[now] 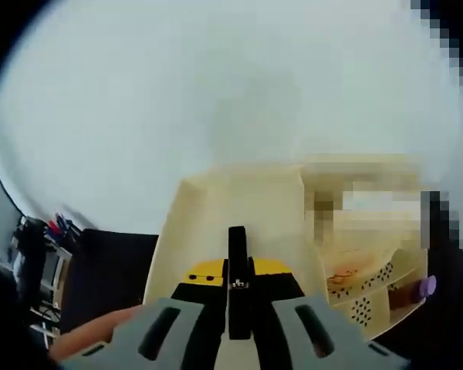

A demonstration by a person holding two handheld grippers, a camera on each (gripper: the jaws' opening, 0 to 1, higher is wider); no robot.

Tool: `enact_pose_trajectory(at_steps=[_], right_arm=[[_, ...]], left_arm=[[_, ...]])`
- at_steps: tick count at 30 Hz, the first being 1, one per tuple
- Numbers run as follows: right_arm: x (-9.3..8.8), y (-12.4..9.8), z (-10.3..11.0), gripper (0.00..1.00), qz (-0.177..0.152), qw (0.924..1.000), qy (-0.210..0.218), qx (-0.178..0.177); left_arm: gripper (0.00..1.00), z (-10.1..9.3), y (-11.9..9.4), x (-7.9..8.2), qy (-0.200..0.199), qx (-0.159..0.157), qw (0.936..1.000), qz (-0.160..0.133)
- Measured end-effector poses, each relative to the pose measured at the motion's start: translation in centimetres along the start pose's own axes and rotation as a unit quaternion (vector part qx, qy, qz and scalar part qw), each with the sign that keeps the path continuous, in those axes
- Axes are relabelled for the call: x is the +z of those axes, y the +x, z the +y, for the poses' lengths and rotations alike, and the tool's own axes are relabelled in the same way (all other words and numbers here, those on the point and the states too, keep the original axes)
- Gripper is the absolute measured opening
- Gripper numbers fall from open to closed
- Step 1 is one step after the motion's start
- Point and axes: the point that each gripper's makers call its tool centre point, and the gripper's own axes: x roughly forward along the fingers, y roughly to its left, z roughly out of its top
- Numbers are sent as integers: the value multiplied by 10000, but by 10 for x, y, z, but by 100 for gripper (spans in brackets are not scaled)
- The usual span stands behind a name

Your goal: Open the drawer, pick up the cosmetic bottles from the table one by one, place them into the drawer, release the gripper, close the drawer, and move the gripper away

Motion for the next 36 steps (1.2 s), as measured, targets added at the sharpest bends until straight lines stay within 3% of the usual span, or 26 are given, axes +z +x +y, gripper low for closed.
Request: enact_pose_trajectory(at_steps=[3, 8, 11, 16, 21, 27, 32, 36], right_arm=[[0, -2, 3, 86, -24, 10000, 0, -3], [-1, -3, 4, 86, -22, 10000, -16, -39], [-1, -3, 0, 86, 28, 10000, 1, -50], [0, -4, -2, 86, 54, 9999, 23, -84], [-4, -2, -5, 86, 115, 9998, 30, -136], [-9, 1, -8, 86, 219, 9994, 61, -246], [-11, 2, -5, 86, 329, 9990, 32, -286], [-14, 3, -6, 86, 393, 9988, 76, -294]], left_arm=[[8, -2, -9, -1, 7, -24, 10000, -64], [12, -3, -26, 13, -15, -250, 9989, -393], [14, -1, -36, 12, 31, -315, 9988, -379], [15, -6, -63, -7, 135, -550, 9976, -388], [21, -13, -100, -23, 202, -949, 9922, -784], [37, -13, -139, -43, 383, -1620, 9803, -1059], [38, 1, -163, -68, 433, -1844, 9759, -1084], [47, 11, -172, -79, 484, -1935, 9731, -1151]])
